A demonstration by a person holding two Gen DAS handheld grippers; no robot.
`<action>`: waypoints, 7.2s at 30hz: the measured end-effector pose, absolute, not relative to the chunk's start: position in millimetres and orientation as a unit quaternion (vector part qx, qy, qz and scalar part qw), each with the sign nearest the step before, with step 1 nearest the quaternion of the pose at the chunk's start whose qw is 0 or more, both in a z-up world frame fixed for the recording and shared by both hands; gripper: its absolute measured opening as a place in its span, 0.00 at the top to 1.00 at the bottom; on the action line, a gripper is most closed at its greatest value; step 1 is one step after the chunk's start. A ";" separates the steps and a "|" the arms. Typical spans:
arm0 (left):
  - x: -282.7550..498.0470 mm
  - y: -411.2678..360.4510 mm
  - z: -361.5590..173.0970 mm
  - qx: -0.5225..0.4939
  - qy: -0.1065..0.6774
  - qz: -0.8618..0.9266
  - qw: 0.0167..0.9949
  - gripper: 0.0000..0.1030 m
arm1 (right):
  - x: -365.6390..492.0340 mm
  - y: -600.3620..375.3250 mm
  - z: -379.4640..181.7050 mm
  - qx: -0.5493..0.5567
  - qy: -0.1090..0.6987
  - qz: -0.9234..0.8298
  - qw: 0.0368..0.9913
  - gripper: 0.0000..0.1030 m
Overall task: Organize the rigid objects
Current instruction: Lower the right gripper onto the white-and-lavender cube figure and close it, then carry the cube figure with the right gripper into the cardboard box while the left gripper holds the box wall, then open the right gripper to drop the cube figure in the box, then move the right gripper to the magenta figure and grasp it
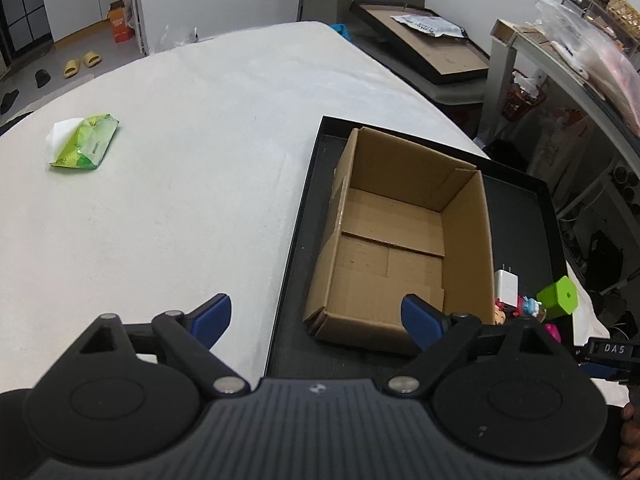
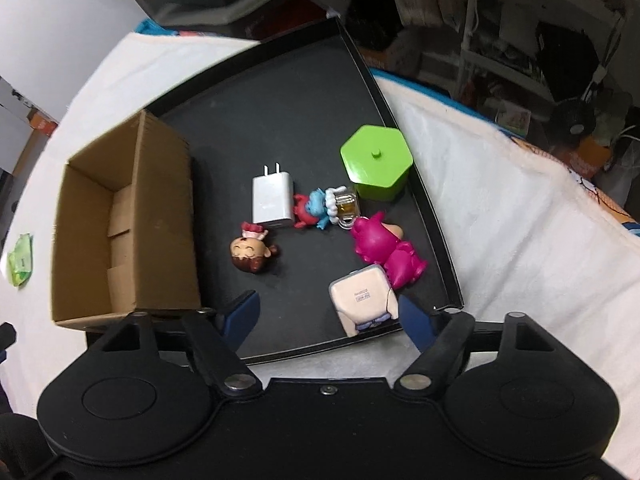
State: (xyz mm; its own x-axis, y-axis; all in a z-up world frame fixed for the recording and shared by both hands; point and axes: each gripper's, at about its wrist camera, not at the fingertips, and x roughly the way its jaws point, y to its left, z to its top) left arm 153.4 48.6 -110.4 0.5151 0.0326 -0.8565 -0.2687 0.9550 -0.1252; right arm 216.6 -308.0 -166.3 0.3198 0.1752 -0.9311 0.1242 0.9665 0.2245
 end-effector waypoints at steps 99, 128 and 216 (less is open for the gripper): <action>187.8 94.9 -180.0 -0.258 0.488 0.030 0.833 0.86 | 255.6 -69.1 -93.2 0.000 0.509 0.122 0.852 0.58; 181.0 103.3 -177.9 -0.277 0.472 0.035 0.837 0.85 | 285.5 -54.6 -99.8 0.003 0.494 0.150 0.856 0.33; 219.0 36.2 -177.5 -0.140 0.492 0.078 0.856 0.32 | 270.2 -267.9 -174.1 0.064 0.569 0.000 0.820 0.57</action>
State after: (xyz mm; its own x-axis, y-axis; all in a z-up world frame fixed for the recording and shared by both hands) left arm 219.0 36.2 -177.5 0.5040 -0.0040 -0.8637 -0.2724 0.9482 -0.1633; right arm 270.2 -267.9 -174.1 0.3525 0.0729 -0.9329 0.0728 0.9918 0.1051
